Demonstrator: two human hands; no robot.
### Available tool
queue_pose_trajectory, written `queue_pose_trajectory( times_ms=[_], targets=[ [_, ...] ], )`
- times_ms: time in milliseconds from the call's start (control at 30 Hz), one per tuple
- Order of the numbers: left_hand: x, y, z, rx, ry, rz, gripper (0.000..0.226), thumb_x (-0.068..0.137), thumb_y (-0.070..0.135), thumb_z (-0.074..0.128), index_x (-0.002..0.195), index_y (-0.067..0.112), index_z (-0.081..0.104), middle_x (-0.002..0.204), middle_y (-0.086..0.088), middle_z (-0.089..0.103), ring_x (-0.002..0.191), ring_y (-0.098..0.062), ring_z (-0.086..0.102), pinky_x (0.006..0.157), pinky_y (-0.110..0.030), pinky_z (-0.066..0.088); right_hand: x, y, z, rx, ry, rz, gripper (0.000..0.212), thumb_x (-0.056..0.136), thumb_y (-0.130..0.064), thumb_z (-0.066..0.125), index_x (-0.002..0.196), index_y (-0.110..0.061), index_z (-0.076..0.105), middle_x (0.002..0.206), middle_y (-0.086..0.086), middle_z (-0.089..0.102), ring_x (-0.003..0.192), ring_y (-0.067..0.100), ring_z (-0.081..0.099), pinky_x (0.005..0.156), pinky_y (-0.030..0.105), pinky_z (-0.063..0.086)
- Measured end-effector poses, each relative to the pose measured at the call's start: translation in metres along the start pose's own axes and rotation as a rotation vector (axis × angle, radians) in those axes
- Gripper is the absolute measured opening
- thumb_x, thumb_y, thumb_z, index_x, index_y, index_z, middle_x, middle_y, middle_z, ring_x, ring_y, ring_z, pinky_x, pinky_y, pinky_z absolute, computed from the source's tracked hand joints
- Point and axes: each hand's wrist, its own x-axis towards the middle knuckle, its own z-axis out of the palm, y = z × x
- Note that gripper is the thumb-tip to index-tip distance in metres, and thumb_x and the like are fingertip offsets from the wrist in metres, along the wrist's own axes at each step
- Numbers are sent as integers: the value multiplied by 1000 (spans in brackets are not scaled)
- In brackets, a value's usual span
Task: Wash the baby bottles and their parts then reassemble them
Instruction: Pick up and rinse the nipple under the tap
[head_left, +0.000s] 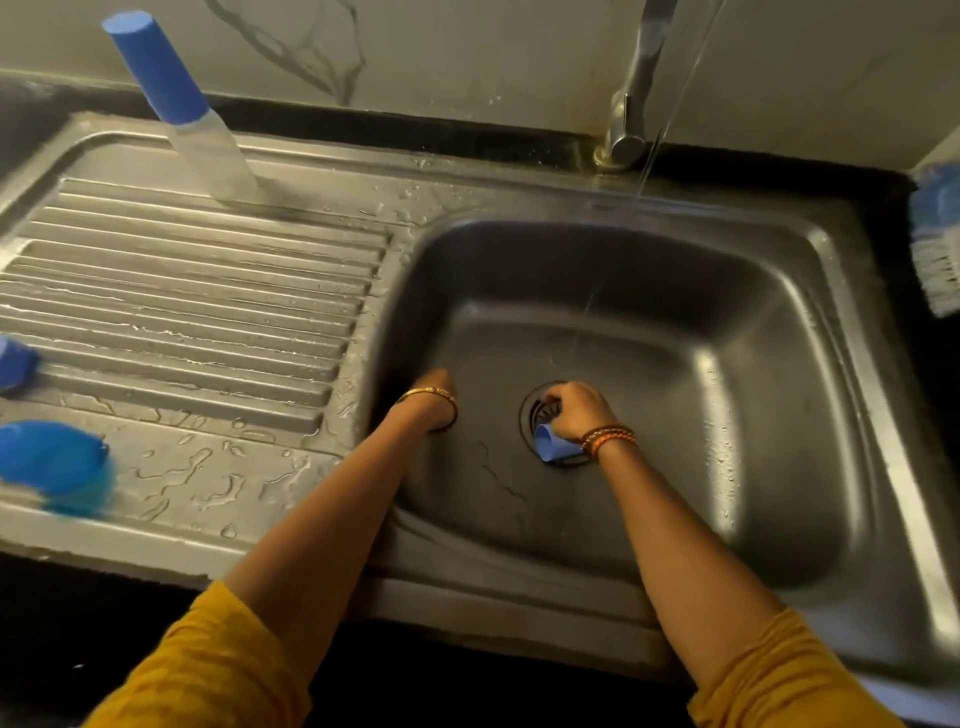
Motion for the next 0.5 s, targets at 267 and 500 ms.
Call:
queue_pose_trajectory(
  times_ms=[267,500],
  targets=[
    [15,36,23,-97,-8,122,34,90,-1,44,119,7,61,126,-12,57,119,-25,52,98,-25,38,8,37,-3,161,-64,186,32,92,-31,52,90,-4,71,88,12,66,80,21,55,70,27,40],
    [17,41,43,-141,-9,142,35,89,-5,46,118,6,61,122,-14,60,115,-26,55,97,-28,42,12,16,12,31,-46,171,29,86,-35,60,103,-11,60,102,7,59,102,29,55,82,34,43]
  ],
)
